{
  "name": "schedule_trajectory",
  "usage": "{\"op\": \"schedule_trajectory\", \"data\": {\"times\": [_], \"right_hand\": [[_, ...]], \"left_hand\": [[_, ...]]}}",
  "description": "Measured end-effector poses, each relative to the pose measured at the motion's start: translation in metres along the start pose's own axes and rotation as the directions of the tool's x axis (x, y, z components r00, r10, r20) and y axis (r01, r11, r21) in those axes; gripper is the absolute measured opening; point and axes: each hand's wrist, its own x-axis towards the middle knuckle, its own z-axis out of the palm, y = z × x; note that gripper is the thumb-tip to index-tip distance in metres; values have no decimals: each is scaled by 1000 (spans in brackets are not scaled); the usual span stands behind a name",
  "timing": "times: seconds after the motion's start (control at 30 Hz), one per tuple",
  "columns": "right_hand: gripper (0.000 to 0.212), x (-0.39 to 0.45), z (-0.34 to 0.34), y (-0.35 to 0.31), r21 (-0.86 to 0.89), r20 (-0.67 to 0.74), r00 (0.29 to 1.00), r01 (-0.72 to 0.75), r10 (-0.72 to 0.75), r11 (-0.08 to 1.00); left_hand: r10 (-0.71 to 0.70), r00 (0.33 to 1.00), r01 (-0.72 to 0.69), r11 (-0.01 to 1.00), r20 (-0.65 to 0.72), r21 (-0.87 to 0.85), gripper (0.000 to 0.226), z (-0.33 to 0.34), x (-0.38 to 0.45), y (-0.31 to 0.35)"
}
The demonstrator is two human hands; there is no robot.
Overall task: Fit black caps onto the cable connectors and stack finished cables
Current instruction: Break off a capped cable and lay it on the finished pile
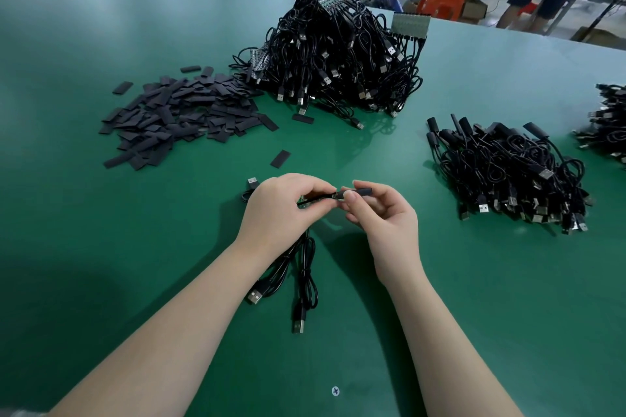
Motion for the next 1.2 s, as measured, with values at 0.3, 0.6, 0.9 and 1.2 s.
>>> {"op": "schedule_trajectory", "data": {"times": [0.3,0.6,0.9,1.2], "right_hand": [[18,-2,1,-2,27,-32,999,-22,23,999],[14,-1,2,0,40,-76,997,-12,15,999],[17,-2,3,0,46,-24,1000,-17,18,999],[46,-6,7,-2,-125,-32,992,117,-122,985]], "left_hand": [[30,1000,-29,999,5,-17,12,1,0,2],[141,990,-141,990,-4,15,10,2,1,5],[121,991,-123,992,-54,-30,14,2,-1,6],[69,996,-70,997,-53,-21,16,3,-2,8]]}}
